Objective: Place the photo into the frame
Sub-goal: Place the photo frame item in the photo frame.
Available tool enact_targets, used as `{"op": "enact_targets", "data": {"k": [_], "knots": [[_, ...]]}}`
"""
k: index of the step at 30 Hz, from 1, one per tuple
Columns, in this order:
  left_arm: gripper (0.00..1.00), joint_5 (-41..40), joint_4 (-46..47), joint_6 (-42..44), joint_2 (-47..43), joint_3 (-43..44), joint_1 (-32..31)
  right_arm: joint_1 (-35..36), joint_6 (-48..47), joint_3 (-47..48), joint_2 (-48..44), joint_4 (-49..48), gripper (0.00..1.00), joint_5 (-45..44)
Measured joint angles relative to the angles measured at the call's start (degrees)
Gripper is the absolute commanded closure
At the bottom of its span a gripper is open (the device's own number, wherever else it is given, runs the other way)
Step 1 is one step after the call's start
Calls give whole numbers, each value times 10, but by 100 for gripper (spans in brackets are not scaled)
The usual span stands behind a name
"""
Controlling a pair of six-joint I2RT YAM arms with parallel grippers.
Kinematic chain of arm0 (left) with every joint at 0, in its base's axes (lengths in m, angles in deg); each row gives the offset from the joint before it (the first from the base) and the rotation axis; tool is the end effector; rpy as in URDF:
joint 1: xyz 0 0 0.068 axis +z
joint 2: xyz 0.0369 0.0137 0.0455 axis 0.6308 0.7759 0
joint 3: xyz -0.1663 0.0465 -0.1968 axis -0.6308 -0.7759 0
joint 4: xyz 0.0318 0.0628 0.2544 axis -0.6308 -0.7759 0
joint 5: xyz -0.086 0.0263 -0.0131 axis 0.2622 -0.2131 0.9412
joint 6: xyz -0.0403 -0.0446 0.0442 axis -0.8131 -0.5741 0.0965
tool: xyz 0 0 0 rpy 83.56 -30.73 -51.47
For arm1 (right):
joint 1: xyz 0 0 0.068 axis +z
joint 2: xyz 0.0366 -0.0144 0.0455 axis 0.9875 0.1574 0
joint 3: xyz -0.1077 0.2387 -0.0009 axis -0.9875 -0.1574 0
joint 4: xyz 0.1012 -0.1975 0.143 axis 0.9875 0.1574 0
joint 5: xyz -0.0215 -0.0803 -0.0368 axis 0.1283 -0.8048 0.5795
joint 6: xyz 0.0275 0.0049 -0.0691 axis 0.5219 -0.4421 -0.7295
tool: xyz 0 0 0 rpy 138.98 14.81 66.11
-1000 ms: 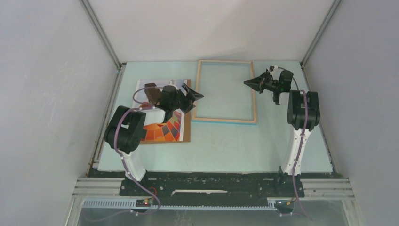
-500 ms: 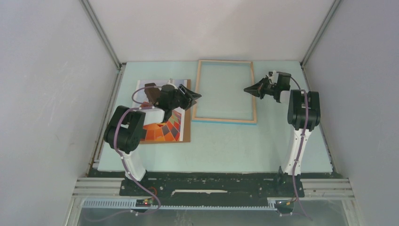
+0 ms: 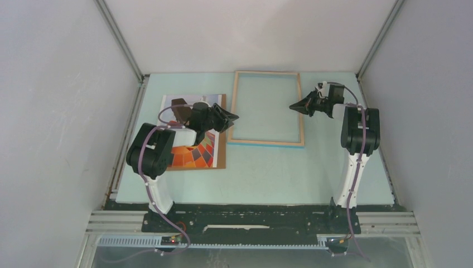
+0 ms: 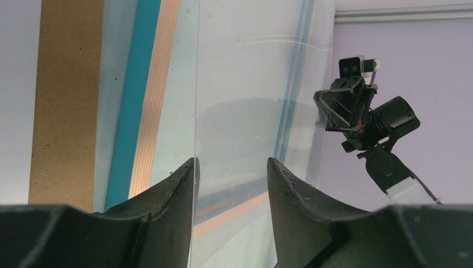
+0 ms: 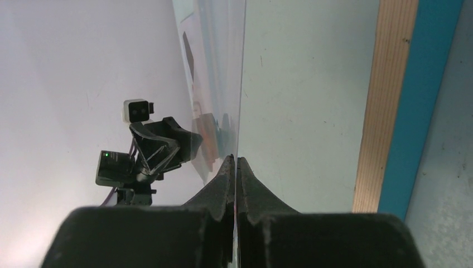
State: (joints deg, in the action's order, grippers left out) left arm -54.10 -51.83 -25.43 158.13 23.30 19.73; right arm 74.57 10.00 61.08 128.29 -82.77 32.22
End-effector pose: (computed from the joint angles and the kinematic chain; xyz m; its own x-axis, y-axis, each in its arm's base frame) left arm 0.3741 -0.1535 0.1271 -0.7131 -0.6599 -0.2368 -0.1366 0.4621 -0.8763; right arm 0.4752 0.0008 0.1063 -0.8677 0.4728 -0.1531 0.0315 0.3598 0.9325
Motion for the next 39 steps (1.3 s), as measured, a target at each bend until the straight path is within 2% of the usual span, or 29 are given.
{"op": "enact_targets", "data": {"k": [13, 29, 39], "knots": [[54, 4, 0, 0, 0, -1, -7, 0, -49, 8, 0, 42, 100, -4], [53, 5, 5, 0, 2, -4, -11, 0, -71, 10, 0, 67, 100, -9], [52, 4, 8, 0, 16, -4, -12, 7, -106, 45, 0, 105, 100, -21]]}}
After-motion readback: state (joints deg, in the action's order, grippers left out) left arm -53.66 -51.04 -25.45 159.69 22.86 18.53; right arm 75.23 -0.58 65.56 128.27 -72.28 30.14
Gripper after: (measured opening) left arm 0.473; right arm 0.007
